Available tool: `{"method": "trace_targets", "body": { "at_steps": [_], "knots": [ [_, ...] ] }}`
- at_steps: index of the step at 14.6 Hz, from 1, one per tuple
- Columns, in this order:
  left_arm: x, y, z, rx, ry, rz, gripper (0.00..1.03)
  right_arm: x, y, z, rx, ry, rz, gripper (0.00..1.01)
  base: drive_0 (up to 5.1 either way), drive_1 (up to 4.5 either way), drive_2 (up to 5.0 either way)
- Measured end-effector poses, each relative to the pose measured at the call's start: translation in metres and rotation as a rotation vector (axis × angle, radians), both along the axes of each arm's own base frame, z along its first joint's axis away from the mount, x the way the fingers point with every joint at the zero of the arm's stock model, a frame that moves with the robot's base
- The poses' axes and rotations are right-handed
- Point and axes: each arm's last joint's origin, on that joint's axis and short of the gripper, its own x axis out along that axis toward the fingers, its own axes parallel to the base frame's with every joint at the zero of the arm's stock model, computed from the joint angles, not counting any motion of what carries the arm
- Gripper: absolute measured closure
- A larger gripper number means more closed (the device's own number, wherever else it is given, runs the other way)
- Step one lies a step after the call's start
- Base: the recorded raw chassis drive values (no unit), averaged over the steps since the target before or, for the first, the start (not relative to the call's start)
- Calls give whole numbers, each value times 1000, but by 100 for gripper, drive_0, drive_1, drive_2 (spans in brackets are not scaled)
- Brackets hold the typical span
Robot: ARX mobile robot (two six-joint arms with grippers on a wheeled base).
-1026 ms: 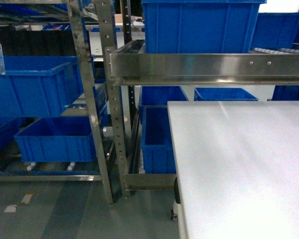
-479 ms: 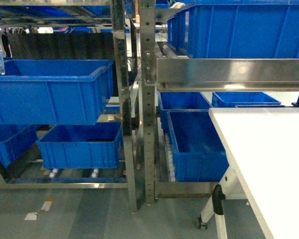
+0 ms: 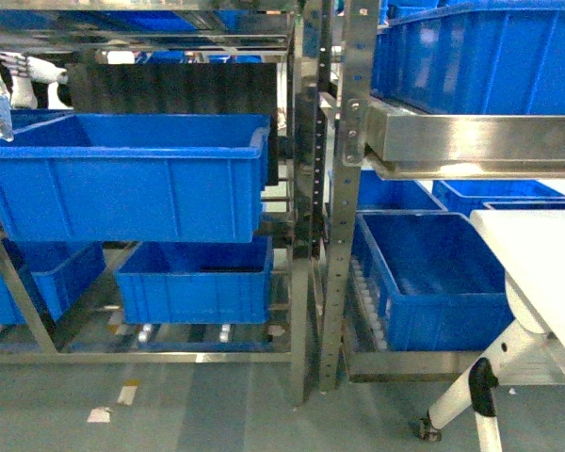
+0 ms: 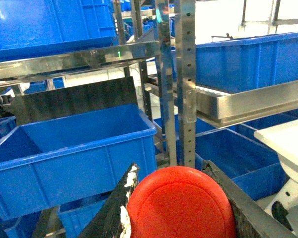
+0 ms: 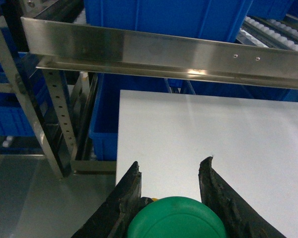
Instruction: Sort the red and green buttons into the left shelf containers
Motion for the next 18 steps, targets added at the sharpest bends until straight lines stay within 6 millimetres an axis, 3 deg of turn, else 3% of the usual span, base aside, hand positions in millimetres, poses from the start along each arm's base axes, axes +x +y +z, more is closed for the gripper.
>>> {"method": "trace_targets", "body": {
  "at_steps": [10,15,18],
  "knots": [
    [0,0,0,0,2,0,71,0,0,-1,2,5,-1,70,-478,349,133],
    [0,0,0,0,2,2,71,1,1,-1,2,4,7,70,0,21,-21],
    [0,0,0,0,1,2,71,1,1,-1,2,6,4,70,5,417,-407]
  ]
}}
